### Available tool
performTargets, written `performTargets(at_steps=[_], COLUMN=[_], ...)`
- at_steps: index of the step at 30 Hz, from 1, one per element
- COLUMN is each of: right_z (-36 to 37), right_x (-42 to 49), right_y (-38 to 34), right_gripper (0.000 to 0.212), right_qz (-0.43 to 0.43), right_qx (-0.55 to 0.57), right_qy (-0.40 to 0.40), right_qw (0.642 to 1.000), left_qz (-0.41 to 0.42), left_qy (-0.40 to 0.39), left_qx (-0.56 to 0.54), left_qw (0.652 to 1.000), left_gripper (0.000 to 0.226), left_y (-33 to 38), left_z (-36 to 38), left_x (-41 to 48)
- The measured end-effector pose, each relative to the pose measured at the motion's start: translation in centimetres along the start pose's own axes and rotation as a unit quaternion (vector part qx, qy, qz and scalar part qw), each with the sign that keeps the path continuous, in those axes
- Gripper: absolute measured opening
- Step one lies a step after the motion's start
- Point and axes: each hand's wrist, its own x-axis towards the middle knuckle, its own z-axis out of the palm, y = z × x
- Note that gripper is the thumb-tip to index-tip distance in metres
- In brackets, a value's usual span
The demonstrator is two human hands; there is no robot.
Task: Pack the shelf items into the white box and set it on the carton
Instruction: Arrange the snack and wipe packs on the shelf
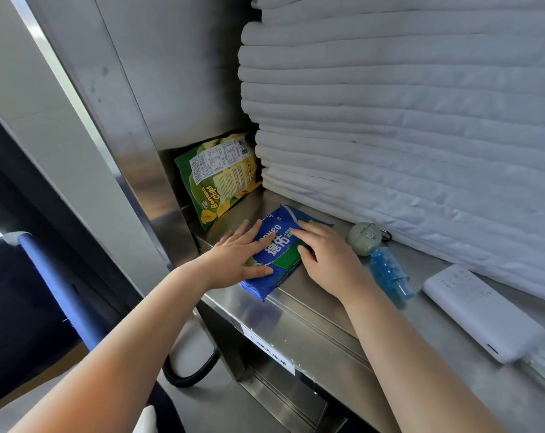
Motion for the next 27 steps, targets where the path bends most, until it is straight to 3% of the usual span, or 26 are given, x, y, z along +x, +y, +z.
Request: performTargets(at_steps=[3,7,10,15,17,22,27], right_z=[0.4,0.2,0.0,-0.2,-0.2,0.3,0.4], right_x=[0.2,0.1,0.0,-0.2,-0.2,0.0,-0.1], right_y=[0.3,0.2,0.0,-0.2,-0.3,0.0,-0.1], right_gripper=[0.046,0.042,0.031,0.024,0.022,0.044,0.042], right_qz=[0.022,0.036,0.03,0.017,0.004,0.006,0.019], right_qx=[-0.001,0.006,-0.018,-0.037,-0.027,0.001,-0.01], right_qy=[-0.079,-0.03,0.042,0.112,0.092,-0.064,-0.028], right_qw=[0.997,0.999,0.999,0.993,0.995,0.998,0.999], left_qz=[-0.05,-0.114,-0.082,-0.003,0.018,0.019,-0.088], left_qy=[0.026,0.106,0.123,0.047,0.036,0.046,0.104], left_qx=[0.004,0.013,0.037,0.073,0.094,0.122,0.031], left_qw=[0.998,0.988,0.988,0.996,0.995,0.991,0.99], left_gripper=[0.074,0.079,0.088,0.086,0.084,0.079,0.076], left_y=[1.2,3.8,3.2,-0.2,-0.9,-1.2,1.3], left_z=[0.3,3.0,3.6,1.9,1.3,0.7,2.5], left_x=[-0.1,-0.4,-0.6,-0.2,-0.1,-0.5,-0.2])
